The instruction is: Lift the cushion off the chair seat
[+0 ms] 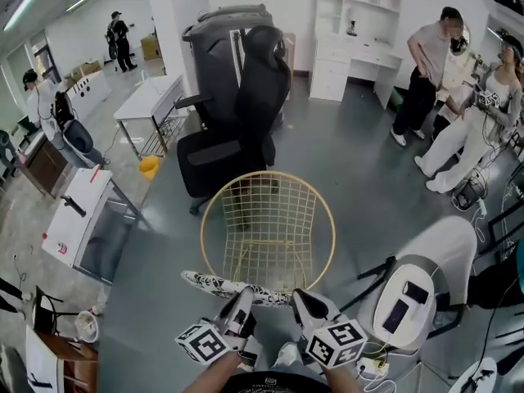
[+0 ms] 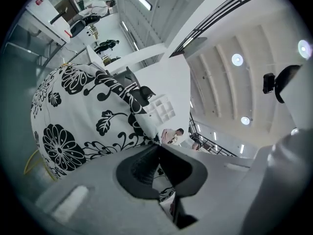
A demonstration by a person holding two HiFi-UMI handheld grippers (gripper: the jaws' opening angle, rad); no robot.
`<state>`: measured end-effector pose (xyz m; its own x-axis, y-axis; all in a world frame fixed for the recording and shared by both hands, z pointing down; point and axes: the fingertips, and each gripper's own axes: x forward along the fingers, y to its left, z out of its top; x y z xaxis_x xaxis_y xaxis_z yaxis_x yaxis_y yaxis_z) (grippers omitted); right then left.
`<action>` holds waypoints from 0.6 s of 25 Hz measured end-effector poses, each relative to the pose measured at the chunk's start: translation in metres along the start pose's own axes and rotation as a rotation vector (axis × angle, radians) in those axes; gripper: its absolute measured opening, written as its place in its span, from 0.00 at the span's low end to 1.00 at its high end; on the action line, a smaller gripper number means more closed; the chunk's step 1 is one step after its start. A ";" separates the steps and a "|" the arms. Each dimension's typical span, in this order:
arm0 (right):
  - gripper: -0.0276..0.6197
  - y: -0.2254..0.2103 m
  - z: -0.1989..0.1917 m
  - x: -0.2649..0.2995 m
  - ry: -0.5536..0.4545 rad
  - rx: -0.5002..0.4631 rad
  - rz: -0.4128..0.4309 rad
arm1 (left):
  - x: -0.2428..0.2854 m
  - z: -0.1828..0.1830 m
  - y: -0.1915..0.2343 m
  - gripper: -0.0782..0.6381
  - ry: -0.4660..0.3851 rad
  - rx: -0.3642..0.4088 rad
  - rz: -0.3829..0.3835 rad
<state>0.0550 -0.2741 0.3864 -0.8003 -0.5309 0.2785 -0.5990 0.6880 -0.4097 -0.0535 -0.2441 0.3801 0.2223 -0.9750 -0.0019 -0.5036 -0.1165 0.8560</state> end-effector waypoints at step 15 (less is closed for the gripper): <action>0.04 0.040 0.022 0.000 -0.067 -0.154 -0.099 | -0.021 0.040 -0.014 0.12 -0.055 0.035 -0.032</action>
<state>0.0319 -0.2577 0.3505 -0.7370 -0.6279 0.2502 -0.6756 0.6956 -0.2442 -0.0841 -0.2296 0.3473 0.1930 -0.9795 -0.0577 -0.5266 -0.1530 0.8362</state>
